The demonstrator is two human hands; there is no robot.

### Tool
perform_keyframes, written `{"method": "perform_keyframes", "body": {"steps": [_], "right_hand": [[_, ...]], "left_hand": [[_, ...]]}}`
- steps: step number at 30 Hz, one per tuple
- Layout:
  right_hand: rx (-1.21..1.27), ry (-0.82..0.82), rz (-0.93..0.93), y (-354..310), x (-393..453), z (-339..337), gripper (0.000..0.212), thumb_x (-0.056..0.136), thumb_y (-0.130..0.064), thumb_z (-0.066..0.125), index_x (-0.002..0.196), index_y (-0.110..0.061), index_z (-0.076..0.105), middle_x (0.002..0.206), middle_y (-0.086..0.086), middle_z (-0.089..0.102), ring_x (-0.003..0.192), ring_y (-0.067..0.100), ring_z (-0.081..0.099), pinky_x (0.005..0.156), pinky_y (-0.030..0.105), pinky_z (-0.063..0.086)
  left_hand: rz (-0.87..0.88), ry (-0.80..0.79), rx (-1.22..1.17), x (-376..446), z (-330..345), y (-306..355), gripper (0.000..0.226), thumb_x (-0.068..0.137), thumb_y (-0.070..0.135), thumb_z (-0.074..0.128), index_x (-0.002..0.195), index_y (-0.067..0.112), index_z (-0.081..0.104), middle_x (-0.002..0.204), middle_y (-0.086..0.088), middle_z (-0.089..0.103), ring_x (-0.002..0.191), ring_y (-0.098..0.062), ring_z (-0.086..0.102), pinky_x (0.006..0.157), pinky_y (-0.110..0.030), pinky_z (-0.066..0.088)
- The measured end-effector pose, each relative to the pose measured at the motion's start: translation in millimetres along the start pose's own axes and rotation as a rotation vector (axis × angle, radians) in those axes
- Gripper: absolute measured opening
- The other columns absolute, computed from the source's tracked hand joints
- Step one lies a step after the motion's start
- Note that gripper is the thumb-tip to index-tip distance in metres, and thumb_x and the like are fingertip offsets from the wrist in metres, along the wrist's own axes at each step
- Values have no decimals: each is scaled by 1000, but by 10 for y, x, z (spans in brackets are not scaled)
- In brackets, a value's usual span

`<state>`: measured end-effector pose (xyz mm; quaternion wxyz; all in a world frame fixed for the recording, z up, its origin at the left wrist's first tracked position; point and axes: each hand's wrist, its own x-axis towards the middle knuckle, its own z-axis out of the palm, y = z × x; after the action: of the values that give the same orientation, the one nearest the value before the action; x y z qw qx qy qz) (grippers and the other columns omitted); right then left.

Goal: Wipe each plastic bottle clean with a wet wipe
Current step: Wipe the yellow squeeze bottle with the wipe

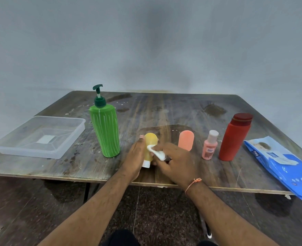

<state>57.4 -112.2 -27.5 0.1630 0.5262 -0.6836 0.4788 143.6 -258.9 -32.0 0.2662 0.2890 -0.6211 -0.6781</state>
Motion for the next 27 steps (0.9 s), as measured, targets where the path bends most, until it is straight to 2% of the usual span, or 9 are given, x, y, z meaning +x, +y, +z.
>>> {"method": "perform_keyframes", "body": {"steps": [4,7,9,12,15,20,23,25,27], "right_hand": [[8,-87,-118,-32,-29,24,11,93,-28,82,103,-26,82,99,-15,77,84,2,70,68,21,53],[-56,-1,-64,-26,-1,4,8,98,-36,77,101,-29,80,97,-15,76,86,3,70,68,28,55],[-100,63,6,-18,25,3,11,101,-40,73,104,-30,79,99,-14,75,87,5,70,70,30,55],[-171,126,51,-3,48,3,14,102,-39,71,109,-28,78,101,-12,74,88,8,70,70,31,55],[-152,92,15,-12,23,-16,13,98,-31,77,111,-28,79,103,-12,75,86,6,69,68,26,54],[-13,-106,-143,-29,-35,17,16,96,-36,78,105,-24,82,99,-12,79,84,4,72,67,26,56],[-72,-29,-118,-19,-12,17,17,98,-41,74,99,-25,80,95,-13,77,83,6,72,65,31,55],[-149,69,-68,-2,6,24,18,100,-42,70,98,-26,77,93,-12,75,80,8,70,63,32,53],[-179,146,26,6,36,14,17,102,-42,68,101,-27,76,95,-12,73,82,10,69,64,34,54]], "left_hand": [[-44,-9,-28,-73,-11,81,80,92,83,44,113,12,73,114,-20,75,107,-38,71,101,-59,54],[2,-106,-22,-149,44,166,77,103,66,22,102,9,73,86,-23,72,71,-33,66,59,-35,55],[37,-174,-10,-168,65,167,82,103,65,15,107,6,72,71,-19,68,54,-23,60,45,-28,48],[56,-253,7,-145,65,129,84,105,63,10,113,2,68,63,-17,63,45,-18,57,42,-26,45],[73,-213,17,-144,67,114,80,109,57,8,103,5,69,63,-12,66,48,-18,59,43,-26,46],[18,-131,-70,-103,65,99,71,112,52,10,105,20,73,91,-5,81,84,-15,77,72,-27,60],[13,-137,-47,-132,89,134,73,111,55,14,102,14,74,93,-14,80,87,-21,76,80,-35,62],[44,-169,11,-123,90,94,84,105,68,19,98,5,73,83,-25,73,73,-29,71,70,-47,59],[97,-188,105,-126,86,41,90,105,68,17,96,-4,70,66,-25,63,50,-24,59,49,-34,49]]}}
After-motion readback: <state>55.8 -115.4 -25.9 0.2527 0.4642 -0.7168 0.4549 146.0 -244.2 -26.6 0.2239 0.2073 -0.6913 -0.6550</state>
